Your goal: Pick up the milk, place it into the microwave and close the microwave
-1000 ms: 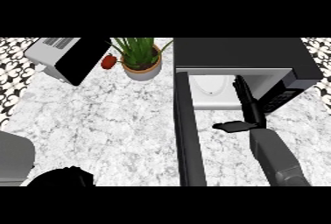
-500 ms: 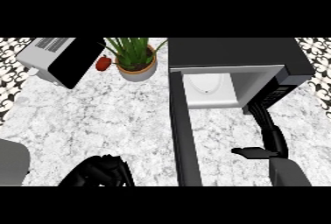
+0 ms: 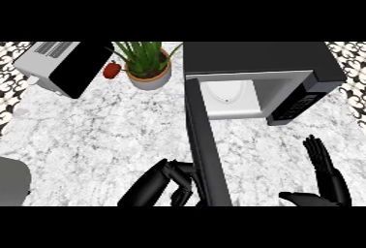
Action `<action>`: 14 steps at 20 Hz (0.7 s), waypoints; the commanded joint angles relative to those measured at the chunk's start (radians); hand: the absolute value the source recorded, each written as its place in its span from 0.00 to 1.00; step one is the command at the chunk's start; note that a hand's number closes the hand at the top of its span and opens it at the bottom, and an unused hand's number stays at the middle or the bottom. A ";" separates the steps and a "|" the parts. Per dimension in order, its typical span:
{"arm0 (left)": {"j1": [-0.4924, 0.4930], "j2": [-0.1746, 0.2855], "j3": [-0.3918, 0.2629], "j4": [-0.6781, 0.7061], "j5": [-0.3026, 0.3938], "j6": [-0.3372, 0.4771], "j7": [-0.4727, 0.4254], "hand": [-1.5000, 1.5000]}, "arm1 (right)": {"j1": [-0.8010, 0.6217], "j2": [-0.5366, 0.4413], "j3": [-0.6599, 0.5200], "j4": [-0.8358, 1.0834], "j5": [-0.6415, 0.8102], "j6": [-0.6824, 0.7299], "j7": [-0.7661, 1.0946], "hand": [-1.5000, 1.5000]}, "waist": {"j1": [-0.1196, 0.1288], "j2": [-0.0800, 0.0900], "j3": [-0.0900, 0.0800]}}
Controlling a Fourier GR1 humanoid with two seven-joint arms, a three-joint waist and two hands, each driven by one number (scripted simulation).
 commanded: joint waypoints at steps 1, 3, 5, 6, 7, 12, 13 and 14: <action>-0.107 0.000 -0.109 0.207 -0.049 0.118 -0.037 1.00 | 0.116 -0.022 0.015 -0.162 -0.043 0.105 -0.027 0.00 | -0.012 0.003 -0.001; -0.141 0.000 -0.103 0.294 -0.008 0.130 -0.069 1.00 | 0.173 -0.058 0.036 -0.236 -0.056 0.152 -0.018 0.00 | -0.005 0.006 0.000; -0.193 0.000 -0.161 0.393 0.006 0.245 -0.108 1.00 | 0.189 -0.072 0.046 -0.305 -0.072 0.149 0.016 0.00 | -0.009 0.008 -0.001; -0.198 0.000 -0.176 0.445 -0.024 0.263 -0.174 1.00 | 0.221 -0.081 0.055 -0.322 -0.077 0.167 -0.019 0.00 | -0.011 0.008 0.000; -0.203 0.000 -0.179 0.480 -0.022 0.273 -0.202 1.00 | 0.250 -0.086 0.064 -0.385 -0.096 0.183 0.018 0.00 | -0.014 0.007 -0.001; -0.296 0.000 -0.260 0.589 0.098 0.483 -0.317 1.00 | 0.300 -0.082 0.105 -0.535 -0.186 0.230 0.080 0.00 | -0.041 0.012 -0.003; -0.291 0.000 -0.255 0.634 0.120 0.487 -0.370 1.00 | 0.303 -0.097 0.098 -0.561 -0.215 0.248 0.084 0.00 | -0.042 0.014 -0.003; -0.335 0.000 -0.260 0.631 0.150 0.503 -0.337 1.00 | 0.313 -0.118 0.095 -0.601 -0.251 0.278 0.110 0.00 | -0.049 0.013 -0.003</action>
